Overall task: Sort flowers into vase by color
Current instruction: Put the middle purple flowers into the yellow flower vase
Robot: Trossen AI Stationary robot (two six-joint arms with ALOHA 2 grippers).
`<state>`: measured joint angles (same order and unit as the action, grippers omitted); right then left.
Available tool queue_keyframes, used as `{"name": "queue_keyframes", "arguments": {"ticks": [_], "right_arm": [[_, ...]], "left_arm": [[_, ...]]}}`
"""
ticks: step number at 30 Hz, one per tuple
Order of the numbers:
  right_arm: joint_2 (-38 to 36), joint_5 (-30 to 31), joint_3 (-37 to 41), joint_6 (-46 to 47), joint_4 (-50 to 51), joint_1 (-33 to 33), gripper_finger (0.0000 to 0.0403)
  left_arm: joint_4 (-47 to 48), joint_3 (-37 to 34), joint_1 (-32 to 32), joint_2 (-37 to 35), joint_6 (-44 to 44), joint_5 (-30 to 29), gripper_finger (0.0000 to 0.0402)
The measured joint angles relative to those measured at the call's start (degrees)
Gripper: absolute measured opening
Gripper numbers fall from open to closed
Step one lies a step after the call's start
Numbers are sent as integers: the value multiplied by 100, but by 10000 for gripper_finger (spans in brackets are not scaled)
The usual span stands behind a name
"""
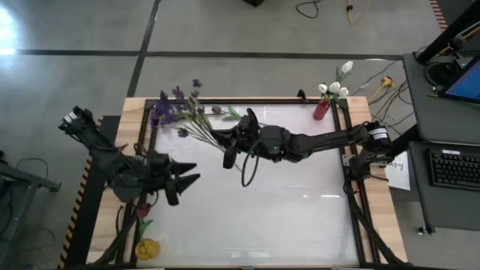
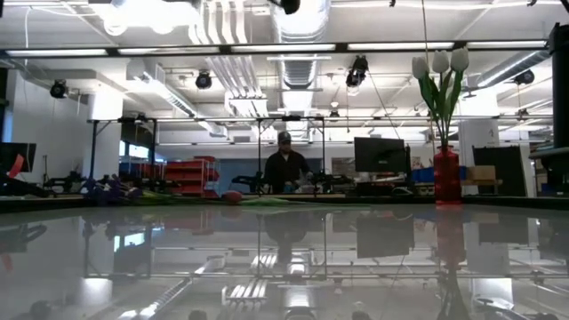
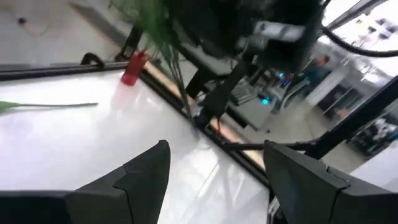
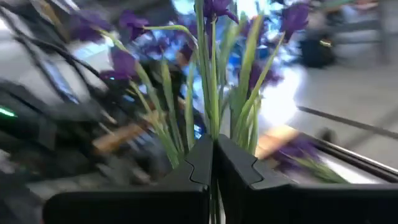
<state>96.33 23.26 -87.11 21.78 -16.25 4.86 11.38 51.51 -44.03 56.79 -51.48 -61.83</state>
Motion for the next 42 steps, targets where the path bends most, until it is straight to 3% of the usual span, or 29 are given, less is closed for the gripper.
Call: {"name": "queue_keyframes", "arguments": {"ticks": [7, 10, 19, 25, 36, 42], "right_arm": [[115, -912, 0, -170, -1185, 4, 9], [199, -1188, 0, -274, -1460, 20, 9], [215, -1401, 0, -662, -1737, 109, 9], [210, -1622, 0, -745, -1925, 131, 9], [211, -1618, 0, -834, -1926, 179, 9], [208, -1599, 0, -853, -1968, 214, 9]], "left_arm": [[-3995, -1039, 453, 314, 2360, -20, 248], [-4657, -1144, 683, 460, 3100, 72, 260], [-4689, -867, 983, 836, 4167, 169, 315], [-4691, -490, 1236, 1150, 4371, 692, 312], [-4633, 152, 1253, 1222, 4757, 736, 311], [-4094, 249, 1250, 1131, 4655, 737, 311]]}}
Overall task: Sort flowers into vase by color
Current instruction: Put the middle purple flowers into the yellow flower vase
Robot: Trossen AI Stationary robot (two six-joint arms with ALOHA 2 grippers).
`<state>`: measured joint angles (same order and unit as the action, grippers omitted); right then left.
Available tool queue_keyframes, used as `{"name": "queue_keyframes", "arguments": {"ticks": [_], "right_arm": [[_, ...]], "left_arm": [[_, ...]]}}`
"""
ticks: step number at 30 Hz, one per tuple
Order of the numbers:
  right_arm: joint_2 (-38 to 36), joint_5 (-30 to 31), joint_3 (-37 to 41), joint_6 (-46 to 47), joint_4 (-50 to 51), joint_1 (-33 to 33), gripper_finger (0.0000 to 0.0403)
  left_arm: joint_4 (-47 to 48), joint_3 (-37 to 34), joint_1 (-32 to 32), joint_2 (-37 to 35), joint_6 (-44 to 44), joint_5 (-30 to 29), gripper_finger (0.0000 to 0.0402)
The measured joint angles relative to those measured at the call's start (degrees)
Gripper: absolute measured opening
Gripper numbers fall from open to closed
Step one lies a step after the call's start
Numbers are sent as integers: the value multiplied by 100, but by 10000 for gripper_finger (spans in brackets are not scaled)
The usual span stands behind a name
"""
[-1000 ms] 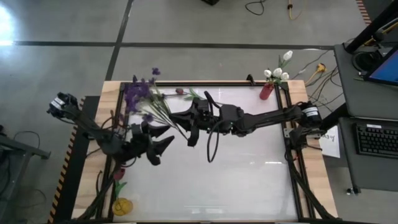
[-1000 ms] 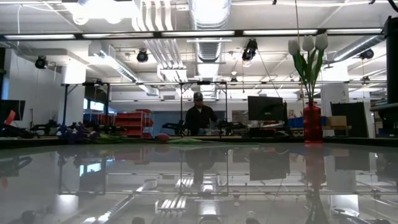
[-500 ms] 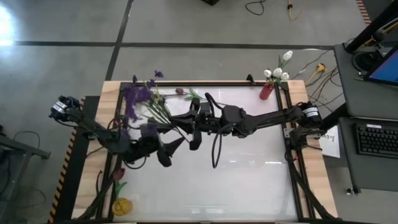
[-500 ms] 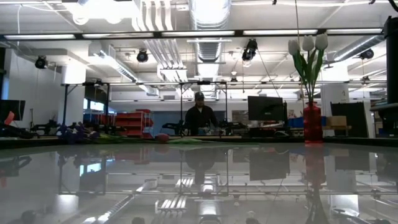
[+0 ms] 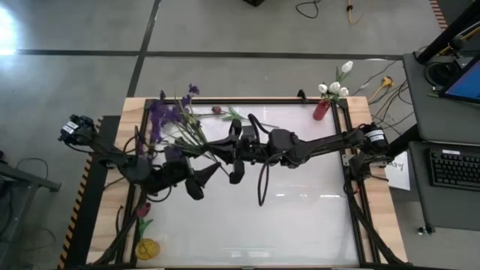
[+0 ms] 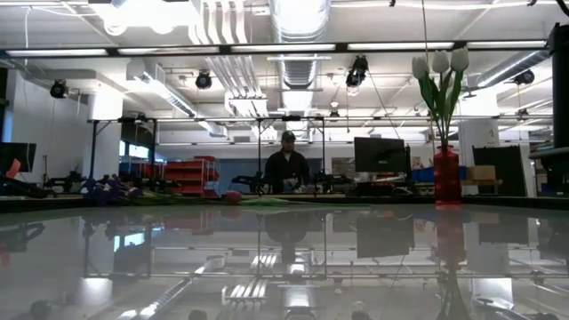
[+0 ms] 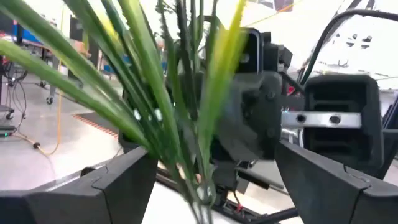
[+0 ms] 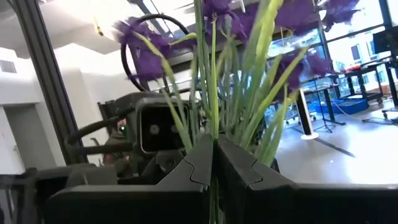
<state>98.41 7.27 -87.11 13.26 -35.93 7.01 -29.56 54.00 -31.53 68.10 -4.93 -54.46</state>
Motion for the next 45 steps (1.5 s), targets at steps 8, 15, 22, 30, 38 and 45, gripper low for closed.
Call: {"name": "queue_keyframes", "arguments": {"ticks": [8, 15, 22, 30, 38, 45], "right_arm": [[-5, 2, 0, 0, -39, 0, 9], [-11, -1, 0, 1, -39, 0, 9], [-17, -173, 0, 34, 34, 28, 24], [-59, -144, 0, 15, 103, 157, 147], [-259, -126, 0, -260, 114, 343, 232], [-377, -118, 0, -587, 84, 531, 258]], "left_arm": [[134, -9, -68, -258, -10, 0, 276], [517, -15, -61, -315, -16, -2, 118], [678, -15, -50, -324, -7, -7, 12], [1547, -17, -83, -657, 239, 145, 3], [2791, 93, -459, -1356, 278, 721, 0], [4166, 299, -647, -1939, -122, 1121, 0]]}}
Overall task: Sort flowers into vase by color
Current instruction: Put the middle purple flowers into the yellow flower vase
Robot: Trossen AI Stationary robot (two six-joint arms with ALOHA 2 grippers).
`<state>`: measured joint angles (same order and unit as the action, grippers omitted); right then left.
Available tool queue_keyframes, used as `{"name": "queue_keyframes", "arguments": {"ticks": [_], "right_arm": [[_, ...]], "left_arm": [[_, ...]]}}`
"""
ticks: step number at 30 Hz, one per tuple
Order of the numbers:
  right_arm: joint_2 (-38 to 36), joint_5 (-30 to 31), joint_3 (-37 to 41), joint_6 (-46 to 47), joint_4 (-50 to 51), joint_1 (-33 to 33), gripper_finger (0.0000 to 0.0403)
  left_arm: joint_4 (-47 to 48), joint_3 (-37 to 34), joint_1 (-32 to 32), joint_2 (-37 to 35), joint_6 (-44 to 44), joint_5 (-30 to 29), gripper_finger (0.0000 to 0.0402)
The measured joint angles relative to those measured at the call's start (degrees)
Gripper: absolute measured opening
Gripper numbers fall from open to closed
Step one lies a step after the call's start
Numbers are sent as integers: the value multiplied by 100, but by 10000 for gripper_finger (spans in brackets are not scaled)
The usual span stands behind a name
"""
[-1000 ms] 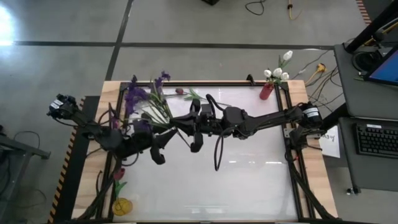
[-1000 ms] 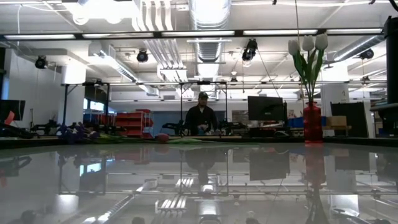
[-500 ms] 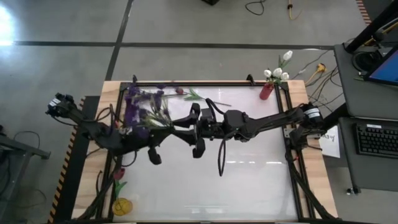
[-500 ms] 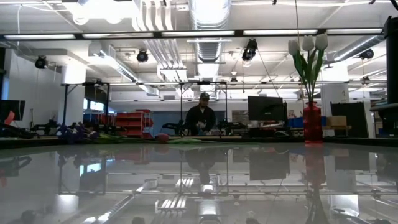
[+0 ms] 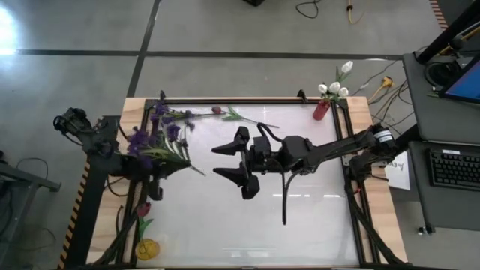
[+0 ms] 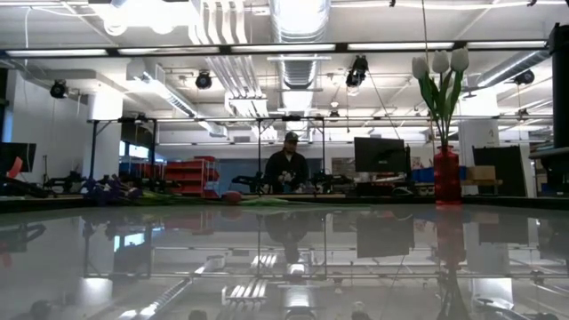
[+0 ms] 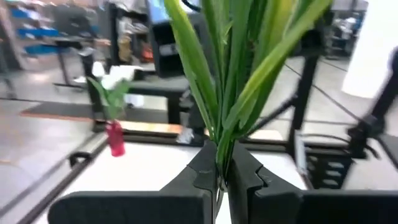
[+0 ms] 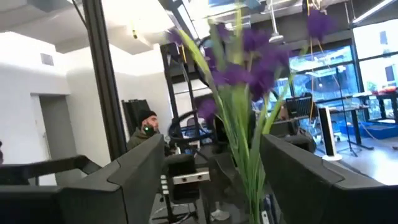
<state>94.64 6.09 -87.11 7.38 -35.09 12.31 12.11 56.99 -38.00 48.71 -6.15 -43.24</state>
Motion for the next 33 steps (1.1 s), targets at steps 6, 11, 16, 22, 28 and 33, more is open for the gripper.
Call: {"name": "queue_keyframes", "arguments": {"ticks": [6, 11, 16, 22, 28, 33], "right_arm": [[-17, 4, 0, -14, 79, 153, 272], [-21, 51, 0, 6, 220, 245, 273], [-19, 502, 0, 82, 460, 282, 265], [-15, 997, 0, 256, 745, 280, 264], [-12, 1427, 0, 426, 780, 282, 265], [-11, 1829, 0, 602, 780, 282, 265]], "left_arm": [[860, -6, -169, -502, -439, 1334, 0], [1348, -13, -614, -880, -639, 2059, 0], [949, -13, -1036, -1178, -699, 3064, 0], [515, -13, -1688, -1040, -857, 3853, 0], [554, -13, -2646, -698, -540, 3791, 0], [598, -73, -3104, -472, 9, 3761, 0]]}}
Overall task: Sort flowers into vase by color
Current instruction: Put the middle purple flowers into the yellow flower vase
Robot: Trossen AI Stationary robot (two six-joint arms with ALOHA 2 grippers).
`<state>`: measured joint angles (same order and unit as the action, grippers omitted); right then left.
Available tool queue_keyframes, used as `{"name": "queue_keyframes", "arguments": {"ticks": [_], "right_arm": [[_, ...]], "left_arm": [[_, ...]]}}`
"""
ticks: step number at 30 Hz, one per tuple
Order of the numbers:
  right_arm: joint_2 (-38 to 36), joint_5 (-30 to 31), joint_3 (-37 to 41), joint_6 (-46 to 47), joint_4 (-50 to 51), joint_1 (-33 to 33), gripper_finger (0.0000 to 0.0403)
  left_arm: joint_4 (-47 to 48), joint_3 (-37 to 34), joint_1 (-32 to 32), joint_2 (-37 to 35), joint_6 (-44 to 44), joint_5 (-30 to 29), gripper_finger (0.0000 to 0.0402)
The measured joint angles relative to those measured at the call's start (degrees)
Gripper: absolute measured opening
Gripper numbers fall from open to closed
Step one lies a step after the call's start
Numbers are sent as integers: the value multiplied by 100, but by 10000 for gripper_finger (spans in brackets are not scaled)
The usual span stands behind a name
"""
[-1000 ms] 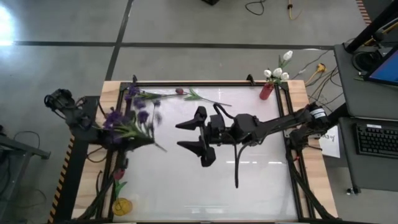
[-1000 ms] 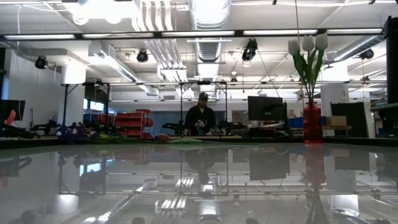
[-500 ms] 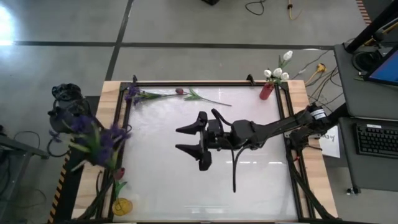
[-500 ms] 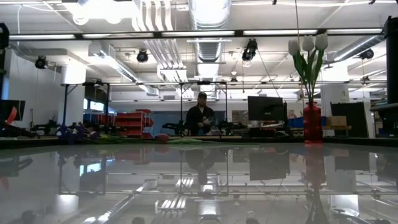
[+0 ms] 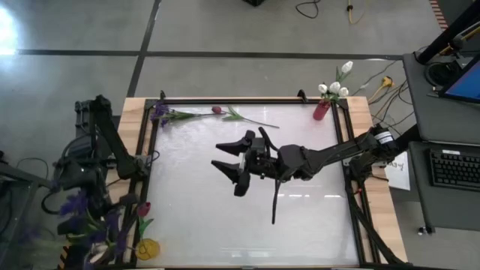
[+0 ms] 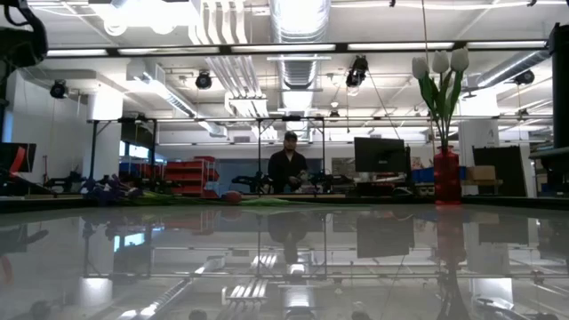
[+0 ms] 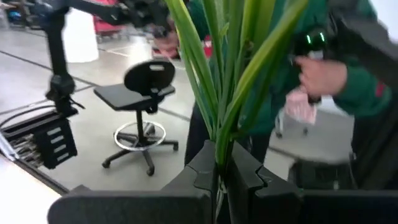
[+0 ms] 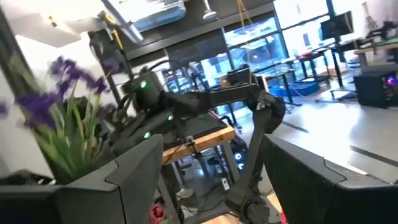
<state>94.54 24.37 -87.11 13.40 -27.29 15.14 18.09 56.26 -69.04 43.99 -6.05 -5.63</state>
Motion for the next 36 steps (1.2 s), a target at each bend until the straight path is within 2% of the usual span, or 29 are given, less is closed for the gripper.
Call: {"name": "queue_keyframes", "arguments": {"ticks": [5, 8, 13, 19, 25, 29, 36], "right_arm": [[2, 289, 0, 55, -2, 39, 265], [3, 330, 0, 198, -4, 50, 262], [3, 519, 0, 250, 0, 50, 258], [3, 740, 0, 272, 0, 48, 260], [3, 1019, 0, 272, -1, 48, 256], [5, 1033, 0, 272, 0, 41, 256], [5, 1033, 0, 272, -2, 20, 254]], "left_arm": [[-28, -341, -39, -128, 87, 637, 0], [-138, -653, -39, -340, 91, 809, 0], [-554, -1336, -32, -577, 227, 925, 0], [-602, -1891, -28, -797, 342, 992, 0], [-1063, -2455, 0, -994, 432, 1119, 0], [-1173, -2548, 31, -1006, 416, 1111, 0], [-1050, -2221, 31, -980, 410, 1108, 0]]}}
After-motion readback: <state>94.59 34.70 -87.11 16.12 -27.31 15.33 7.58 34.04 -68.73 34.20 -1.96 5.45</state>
